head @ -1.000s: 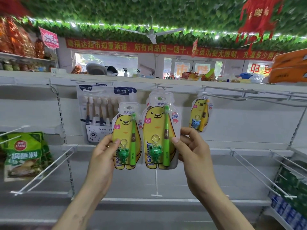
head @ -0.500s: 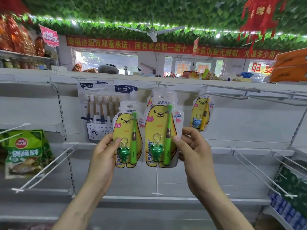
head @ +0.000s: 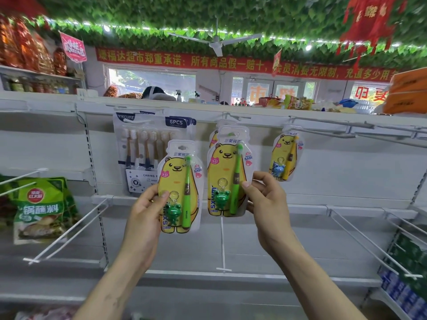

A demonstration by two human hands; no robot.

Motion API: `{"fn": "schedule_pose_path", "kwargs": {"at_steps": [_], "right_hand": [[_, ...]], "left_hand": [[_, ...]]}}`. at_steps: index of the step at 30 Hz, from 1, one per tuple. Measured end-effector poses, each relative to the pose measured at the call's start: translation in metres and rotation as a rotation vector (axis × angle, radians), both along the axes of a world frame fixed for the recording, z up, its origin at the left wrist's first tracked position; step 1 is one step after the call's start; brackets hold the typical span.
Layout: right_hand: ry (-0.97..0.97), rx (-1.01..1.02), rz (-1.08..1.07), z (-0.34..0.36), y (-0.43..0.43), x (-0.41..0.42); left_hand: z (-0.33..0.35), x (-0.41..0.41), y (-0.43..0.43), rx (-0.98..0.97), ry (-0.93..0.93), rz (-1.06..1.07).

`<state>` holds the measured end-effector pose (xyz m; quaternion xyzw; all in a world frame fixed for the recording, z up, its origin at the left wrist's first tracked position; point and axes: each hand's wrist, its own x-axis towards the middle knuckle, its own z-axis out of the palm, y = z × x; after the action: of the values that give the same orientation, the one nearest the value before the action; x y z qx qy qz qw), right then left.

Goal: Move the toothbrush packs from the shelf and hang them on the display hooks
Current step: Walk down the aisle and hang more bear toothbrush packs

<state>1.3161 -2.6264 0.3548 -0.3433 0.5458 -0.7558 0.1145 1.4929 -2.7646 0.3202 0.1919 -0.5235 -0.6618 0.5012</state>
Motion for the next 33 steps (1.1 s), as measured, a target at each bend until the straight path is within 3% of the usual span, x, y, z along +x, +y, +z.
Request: {"fn": "schedule_pose_path", "kwargs": {"at_steps": [13,26,33], "right_hand": [[-0.037,0.100,-0.049,0.009,-0.086,-0.069],[-0.033,0.189,-0.070,0.014,-0.109,-0.098],[0.161,0.331,-0.238,-0.011,-0.061,-0.086]], "left_hand": [[-0.001,0.026,-0.015,0.023,0.005,0.067],[-0.004,0.025,-0.013,0.010,-0.009,0.085],[-0.005,0.010,-0.001,0.007,-0.008,0.024]]}}
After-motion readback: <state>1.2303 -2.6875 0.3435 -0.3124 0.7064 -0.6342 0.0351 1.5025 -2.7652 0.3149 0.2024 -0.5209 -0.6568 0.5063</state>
